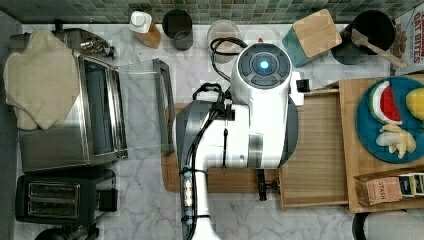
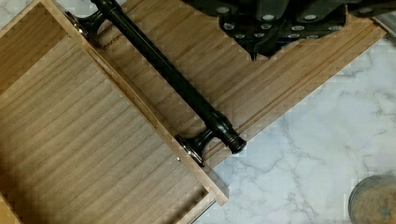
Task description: Close the drawer.
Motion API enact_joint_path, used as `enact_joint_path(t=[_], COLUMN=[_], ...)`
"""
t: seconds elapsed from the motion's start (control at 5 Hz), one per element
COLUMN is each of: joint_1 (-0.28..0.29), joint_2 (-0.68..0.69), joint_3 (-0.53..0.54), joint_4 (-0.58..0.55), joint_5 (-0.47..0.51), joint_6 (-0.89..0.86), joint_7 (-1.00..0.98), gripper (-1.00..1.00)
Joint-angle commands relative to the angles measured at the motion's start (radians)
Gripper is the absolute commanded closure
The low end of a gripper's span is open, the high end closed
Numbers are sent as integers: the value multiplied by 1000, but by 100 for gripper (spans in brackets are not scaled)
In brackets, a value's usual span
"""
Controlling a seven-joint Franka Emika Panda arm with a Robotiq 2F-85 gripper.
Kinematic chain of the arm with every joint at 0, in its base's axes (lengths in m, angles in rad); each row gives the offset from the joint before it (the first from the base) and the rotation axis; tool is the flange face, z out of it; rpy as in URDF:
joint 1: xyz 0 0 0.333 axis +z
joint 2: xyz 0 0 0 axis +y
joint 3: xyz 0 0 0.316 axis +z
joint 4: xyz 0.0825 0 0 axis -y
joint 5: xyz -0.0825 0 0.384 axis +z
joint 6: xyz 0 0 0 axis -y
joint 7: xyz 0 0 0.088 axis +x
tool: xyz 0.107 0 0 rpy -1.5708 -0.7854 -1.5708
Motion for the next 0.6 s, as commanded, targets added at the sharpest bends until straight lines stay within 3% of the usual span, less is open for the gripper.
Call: enact_joint_path(t=[0.2,0.6], joint_1=[-1,-44], joint_2=[0,-88], joint_3=[1,59], joint_4=[-9,-141], joint_5=[-9,24], joint_6=[0,66], joint_7=[0,-349], gripper=[100,100])
